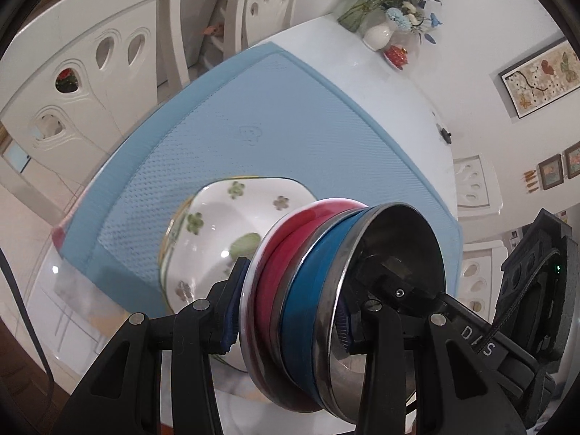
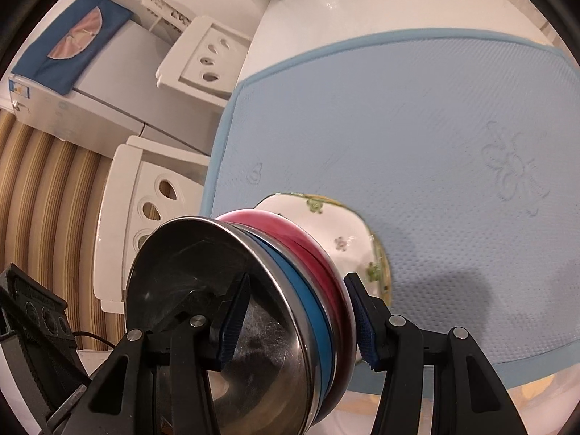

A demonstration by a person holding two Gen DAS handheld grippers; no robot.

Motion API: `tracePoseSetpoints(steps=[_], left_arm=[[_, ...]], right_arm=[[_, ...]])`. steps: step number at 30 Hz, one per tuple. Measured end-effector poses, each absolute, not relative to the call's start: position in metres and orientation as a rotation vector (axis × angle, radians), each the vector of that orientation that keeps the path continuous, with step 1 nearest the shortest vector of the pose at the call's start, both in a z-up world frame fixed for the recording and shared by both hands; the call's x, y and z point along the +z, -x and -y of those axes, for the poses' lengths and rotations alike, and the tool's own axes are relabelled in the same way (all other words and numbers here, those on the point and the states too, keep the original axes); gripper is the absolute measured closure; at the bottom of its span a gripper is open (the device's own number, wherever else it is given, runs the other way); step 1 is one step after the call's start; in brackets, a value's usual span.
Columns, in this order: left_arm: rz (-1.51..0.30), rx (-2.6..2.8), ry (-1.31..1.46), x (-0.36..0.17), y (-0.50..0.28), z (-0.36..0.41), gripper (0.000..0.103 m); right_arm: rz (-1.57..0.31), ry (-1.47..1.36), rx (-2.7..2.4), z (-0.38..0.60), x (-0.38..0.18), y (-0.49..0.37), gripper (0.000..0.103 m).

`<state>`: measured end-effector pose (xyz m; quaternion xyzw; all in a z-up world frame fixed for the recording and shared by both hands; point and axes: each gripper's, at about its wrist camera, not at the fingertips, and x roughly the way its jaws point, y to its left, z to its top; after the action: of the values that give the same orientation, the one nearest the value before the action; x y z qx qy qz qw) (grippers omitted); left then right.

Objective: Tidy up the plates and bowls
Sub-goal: 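Carry the bowl stack onto the plate stack and lower it, then open the right gripper and pull back from the stacked dishes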

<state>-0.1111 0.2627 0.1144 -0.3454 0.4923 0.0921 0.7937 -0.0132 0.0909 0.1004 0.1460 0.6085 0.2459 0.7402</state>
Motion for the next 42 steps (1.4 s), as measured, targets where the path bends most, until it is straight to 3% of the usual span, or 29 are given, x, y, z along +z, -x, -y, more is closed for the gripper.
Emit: tracePoseSetpoints(steps=[23,28,33,35,36,37,38,39,42], left_arm=[[-1.172,0.067,0.692,0.075,0.092,-0.288,0.065],[-1.107,0.045,0.636,0.094,0.101,-0.297,0.065],[-1.022,0.034,0.393,0.134,0.115,-0.284,0.063],[-0.952,0.058,0.249,0.156,0.123,-0.273,0.061],[-0.923,0.071,0.206,0.165,0.125,-0.271,0.051],[-0.881,0.092,0.156,0.175,0.128,-0.268,0.037],[-0.855,0.103,0.130,0.181,0.128,-0.268,0.030],[-0.817,0.110,0.095,0.190,0.131,-0.267,0.024],[-0.767,0.117,0.064,0.209,0.131,-0.267,0.023]], right_arm=[[-1.434,-0.322,0.420,-0.112,0.060,0.011,0.050],[-1.373,-0.259,0.421,-0.103,0.081,0.020,0.050],[-1.178,-0.063,0.382,-0.099,0.137,0.042,0.049],[-1.064,0.052,0.340,-0.102,0.162,0.056,0.040],[-1.002,0.109,0.312,-0.104,0.174,0.065,0.036],[-0.923,0.176,0.272,-0.108,0.189,0.077,0.023],[-0.871,0.215,0.239,-0.109,0.198,0.085,0.013],[-0.815,0.252,0.203,-0.111,0.206,0.093,0.010],[-0.723,0.308,0.132,-0.114,0.226,0.109,0.006]])
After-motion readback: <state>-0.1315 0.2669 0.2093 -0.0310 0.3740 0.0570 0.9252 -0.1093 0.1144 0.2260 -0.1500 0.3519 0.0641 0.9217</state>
